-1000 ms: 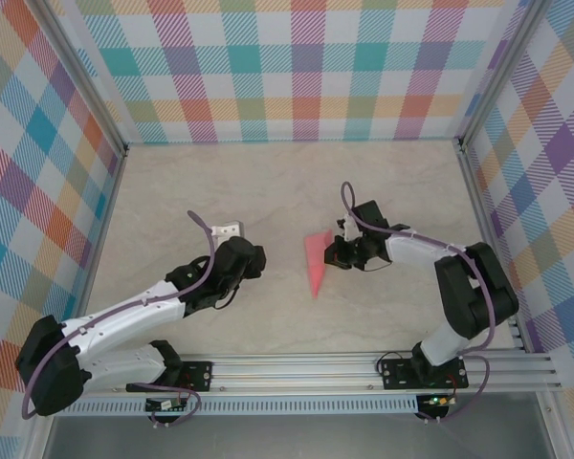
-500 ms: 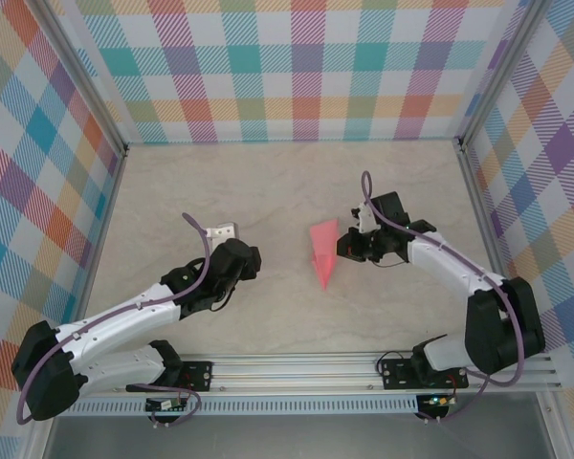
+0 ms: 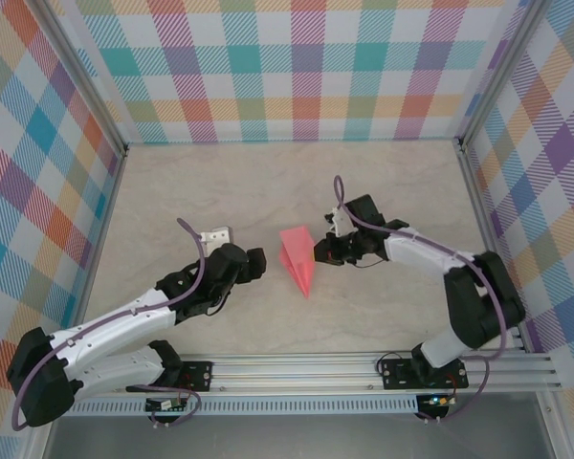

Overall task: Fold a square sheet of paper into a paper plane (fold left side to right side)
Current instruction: Turn over the paper plane at the center of the table, then pick up the paper plane at the center of the table.

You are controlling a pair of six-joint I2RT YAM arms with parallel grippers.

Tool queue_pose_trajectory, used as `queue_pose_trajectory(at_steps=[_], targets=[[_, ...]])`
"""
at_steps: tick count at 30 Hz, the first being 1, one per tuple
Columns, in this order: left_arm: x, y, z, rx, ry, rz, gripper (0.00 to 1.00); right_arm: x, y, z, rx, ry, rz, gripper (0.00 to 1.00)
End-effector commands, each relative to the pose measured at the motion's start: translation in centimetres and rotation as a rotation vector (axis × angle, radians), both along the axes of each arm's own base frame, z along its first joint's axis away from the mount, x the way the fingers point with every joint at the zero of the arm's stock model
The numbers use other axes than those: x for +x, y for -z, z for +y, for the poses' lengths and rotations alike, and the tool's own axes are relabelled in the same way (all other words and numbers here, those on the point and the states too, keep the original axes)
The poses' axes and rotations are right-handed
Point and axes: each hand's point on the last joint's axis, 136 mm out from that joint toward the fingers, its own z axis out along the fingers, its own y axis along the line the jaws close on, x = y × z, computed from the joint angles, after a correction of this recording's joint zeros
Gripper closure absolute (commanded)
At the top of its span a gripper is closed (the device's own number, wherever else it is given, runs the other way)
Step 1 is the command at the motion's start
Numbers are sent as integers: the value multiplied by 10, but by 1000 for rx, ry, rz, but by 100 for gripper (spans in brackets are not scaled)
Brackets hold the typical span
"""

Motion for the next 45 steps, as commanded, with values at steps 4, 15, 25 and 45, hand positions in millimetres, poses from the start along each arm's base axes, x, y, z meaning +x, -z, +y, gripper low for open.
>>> queue_pose_trajectory(at_steps=[4,15,25,45], targets=[[-3,-22,-32,-66,194,-75,0,10,32,-29,-138,31,-23,87],[-1,-25,-41,-76,228,-84,0,-1,-3,-78,-506,60,-176,53],[-3,-27,-48,-120,249,-93,0,-32,16,-28,-458,-71,-137,46],[-2,-22,-44,-95,234,-75,0,-14,50,-3,-568,-131,-114,95]])
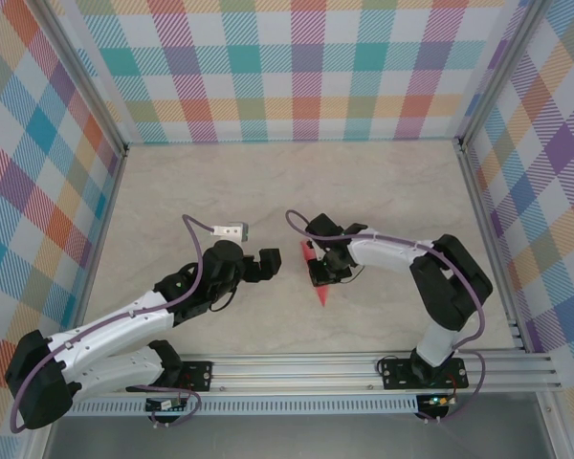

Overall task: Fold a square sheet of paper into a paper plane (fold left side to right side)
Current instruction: Pick up the paper plane at the center of the table, then place the paper plane at the center of the table.

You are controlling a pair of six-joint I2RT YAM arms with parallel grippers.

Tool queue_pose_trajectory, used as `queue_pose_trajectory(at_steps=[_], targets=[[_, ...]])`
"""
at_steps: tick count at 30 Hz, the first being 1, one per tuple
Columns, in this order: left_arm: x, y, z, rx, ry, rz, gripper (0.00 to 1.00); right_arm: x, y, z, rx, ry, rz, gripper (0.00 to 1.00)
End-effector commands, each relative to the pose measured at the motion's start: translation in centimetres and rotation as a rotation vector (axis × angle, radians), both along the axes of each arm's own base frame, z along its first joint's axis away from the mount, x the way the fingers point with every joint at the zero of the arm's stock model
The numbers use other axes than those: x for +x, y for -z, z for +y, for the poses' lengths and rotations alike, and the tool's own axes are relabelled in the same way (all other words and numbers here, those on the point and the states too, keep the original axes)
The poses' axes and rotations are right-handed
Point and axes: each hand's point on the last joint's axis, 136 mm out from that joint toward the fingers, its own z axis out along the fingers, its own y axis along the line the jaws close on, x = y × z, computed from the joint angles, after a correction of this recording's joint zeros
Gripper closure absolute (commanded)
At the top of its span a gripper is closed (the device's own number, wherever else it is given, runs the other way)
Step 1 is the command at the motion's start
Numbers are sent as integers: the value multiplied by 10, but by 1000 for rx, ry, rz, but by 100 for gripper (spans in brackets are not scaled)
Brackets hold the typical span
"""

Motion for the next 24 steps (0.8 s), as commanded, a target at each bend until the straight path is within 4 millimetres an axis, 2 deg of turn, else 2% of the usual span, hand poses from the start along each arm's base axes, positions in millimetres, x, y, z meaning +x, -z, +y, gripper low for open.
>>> queue_pose_trajectory(at_steps=[1,5,9,15,19,24], targets=[[-2,2,1,16,2,6,0,19,-13,2,-21,27,-45,97],[-4,0,-2,14,25,14,0,50,-35,-9,-34,115,-65,98],[-5,0,-5,12,40,18,0,92,-51,-17,-100,179,-96,96],[-7,3,-11,6,61,39,0,144,-47,-10,-137,220,-77,95],[-8,7,-11,11,60,57,0,159,-30,-1,-157,212,-22,94],[-7,9,-7,21,43,62,0,163,-17,-3,-198,211,6,94]])
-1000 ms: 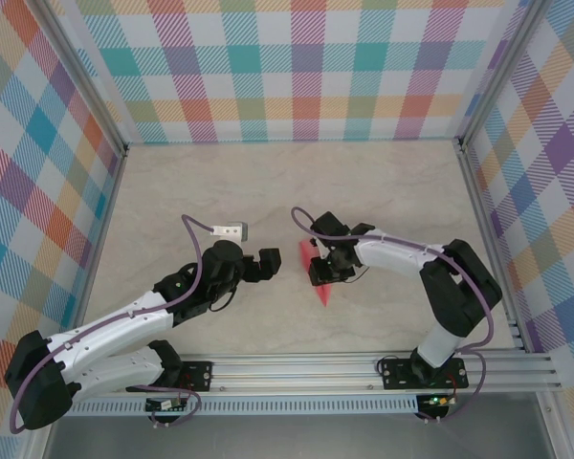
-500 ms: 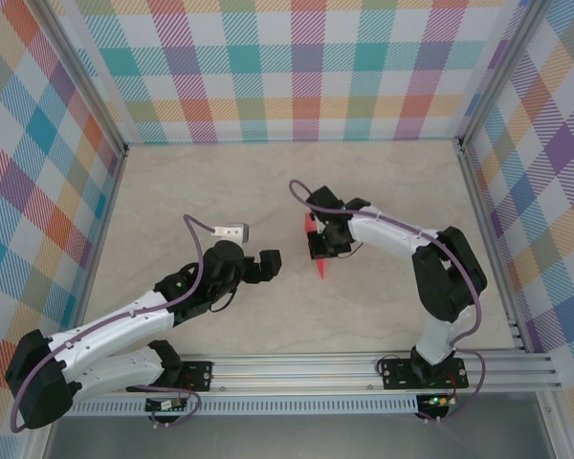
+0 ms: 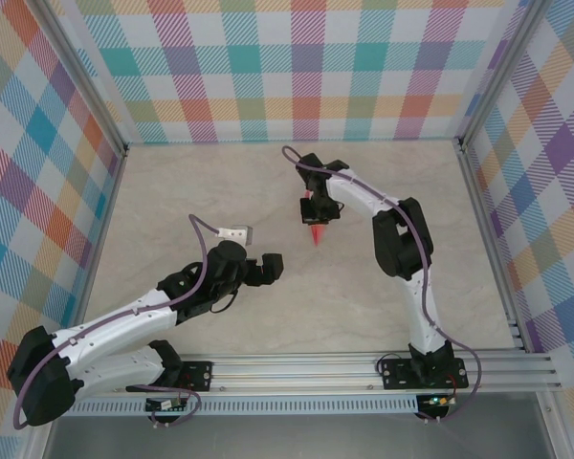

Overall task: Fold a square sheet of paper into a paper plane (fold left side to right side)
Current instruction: Place the paper plane at the center of the table.

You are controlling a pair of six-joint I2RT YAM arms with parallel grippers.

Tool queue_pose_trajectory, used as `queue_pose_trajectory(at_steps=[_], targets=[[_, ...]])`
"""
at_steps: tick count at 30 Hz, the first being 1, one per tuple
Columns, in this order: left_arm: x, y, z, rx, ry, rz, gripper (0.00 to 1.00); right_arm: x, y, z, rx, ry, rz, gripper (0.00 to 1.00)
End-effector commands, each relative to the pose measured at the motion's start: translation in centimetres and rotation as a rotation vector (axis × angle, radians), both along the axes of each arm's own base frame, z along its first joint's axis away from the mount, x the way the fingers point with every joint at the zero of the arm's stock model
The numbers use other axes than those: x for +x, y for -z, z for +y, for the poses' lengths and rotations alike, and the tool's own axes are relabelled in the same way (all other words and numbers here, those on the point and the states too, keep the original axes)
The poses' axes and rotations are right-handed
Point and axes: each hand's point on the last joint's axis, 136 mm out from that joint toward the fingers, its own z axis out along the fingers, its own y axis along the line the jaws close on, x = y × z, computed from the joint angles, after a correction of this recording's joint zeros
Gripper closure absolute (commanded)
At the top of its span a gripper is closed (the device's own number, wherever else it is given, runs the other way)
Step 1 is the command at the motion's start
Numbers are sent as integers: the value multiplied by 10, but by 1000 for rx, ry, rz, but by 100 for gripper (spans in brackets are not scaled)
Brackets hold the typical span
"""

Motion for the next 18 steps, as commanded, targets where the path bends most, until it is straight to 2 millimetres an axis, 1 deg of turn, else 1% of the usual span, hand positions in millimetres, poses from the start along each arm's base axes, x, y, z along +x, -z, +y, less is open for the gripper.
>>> queue_pose_trajectory(at_steps=[1,6,9,12,15,18], targets=[[0,-6,-2,-2,-2,1,0,-10,0,-9,-48,-6,56,94],[0,-3,-1,8,-4,7,0,-13,11,-10,-63,-12,82,91],[0,-3,-1,9,-3,10,0,-13,12,-11,-65,-14,87,88],[0,-3,-1,11,-4,9,0,-14,5,-9,-51,-18,80,83],[1,-3,0,25,-10,12,0,-14,-9,-8,-33,-20,62,78],[4,1,7,86,-38,25,0,-15,-25,-9,-22,-23,43,75]])
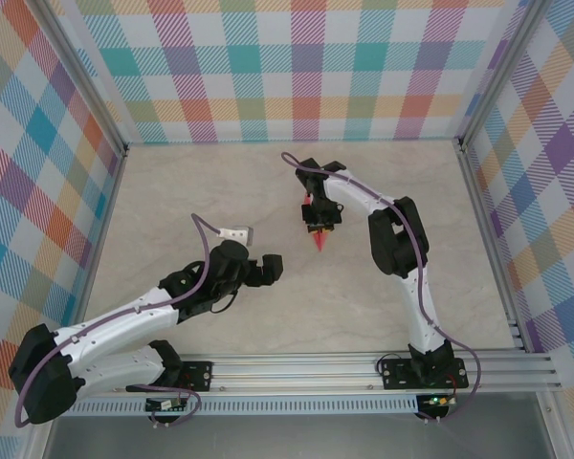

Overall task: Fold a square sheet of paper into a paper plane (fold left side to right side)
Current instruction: Place the paper plane at the center of the table, then reset both arms

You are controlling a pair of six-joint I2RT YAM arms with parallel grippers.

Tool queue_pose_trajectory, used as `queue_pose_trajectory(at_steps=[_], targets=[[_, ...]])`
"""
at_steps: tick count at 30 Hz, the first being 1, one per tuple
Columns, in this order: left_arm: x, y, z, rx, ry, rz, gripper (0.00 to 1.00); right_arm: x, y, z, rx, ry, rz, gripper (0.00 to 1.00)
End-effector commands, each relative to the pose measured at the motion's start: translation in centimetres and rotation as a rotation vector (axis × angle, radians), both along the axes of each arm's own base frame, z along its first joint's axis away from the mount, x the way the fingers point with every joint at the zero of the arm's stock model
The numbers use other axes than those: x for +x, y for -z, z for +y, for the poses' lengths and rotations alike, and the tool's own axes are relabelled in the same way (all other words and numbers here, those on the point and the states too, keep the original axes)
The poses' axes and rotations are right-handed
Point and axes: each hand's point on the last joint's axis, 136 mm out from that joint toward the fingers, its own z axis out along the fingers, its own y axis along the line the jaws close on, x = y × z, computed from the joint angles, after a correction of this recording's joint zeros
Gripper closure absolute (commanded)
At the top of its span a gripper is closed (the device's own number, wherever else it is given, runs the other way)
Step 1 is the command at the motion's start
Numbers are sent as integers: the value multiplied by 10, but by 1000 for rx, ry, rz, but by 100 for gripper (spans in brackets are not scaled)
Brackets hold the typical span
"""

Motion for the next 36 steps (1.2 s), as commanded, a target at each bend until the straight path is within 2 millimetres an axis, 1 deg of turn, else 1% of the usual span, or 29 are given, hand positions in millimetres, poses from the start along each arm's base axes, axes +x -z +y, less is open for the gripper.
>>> queue_pose_trajectory(at_steps=[1,5,8,10,11,13,14,16,17,18,19,21,22,24,25,26,27,30,31,32,33,34,36], targets=[[2,0,7,78,-27,19,0,-2,-41,-1,32,-16,-42,73],[10,4,18,90,-83,52,0,-9,-69,-7,38,-27,-67,60],[21,8,32,35,-153,92,0,-17,-93,-12,59,-36,-110,51],[31,5,47,7,-209,97,0,-23,-111,-17,79,-47,-156,43],[35,3,55,0,-236,94,0,-26,-117,-20,84,-57,-175,40],[45,-2,79,-3,-317,84,0,-30,-130,-32,87,-68,-233,32],[49,-5,91,-4,-354,75,0,-28,-134,-39,83,-70,-275,29],[57,-15,121,-1,-451,33,0,-25,-144,-61,76,-50,-385,16],[60,-19,135,8,-497,8,0,-24,-148,-75,79,-25,-424,11],[63,-25,152,26,-557,-30,0,-21,-148,-88,85,2,-479,4],[65,-32,169,57,-621,-72,0,-17,-156,-102,97,37,-551,0],[65,-42,196,146,-717,-155,0,-17,-155,-129,104,100,-639,0],[68,-50,207,189,-756,-211,0,-18,-155,-145,85,140,-687,0],[69,-54,223,299,-805,-277,0,-16,-156,-173,51,197,-787,0],[68,-53,230,347,-836,-302,0,-19,-150,-186,26,222,-826,0],[67,-52,237,382,-869,-316,0,-20,-148,-196,14,236,-862,0],[66,-47,243,416,-893,-320,0,-20,-147,-203,2,236,-911,0],[67,-23,250,499,-886,-286,0,-27,-124,-226,-63,239,-967,0],[68,-15,252,521,-883,-274,0,-28,-116,-232,-70,252,-969,0],[68,-7,253,536,-876,-270,0,-30,-105,-239,-66,272,-955,0],[71,1,250,539,-842,-269,0,-30,-94,-241,-45,283,-944,0],[73,8,249,541,-823,-272,0,-29,-87,-242,-23,284,-946,0],[77,20,244,522,-770,-288,0,-25,-74,-235,21,251,-970,0]])
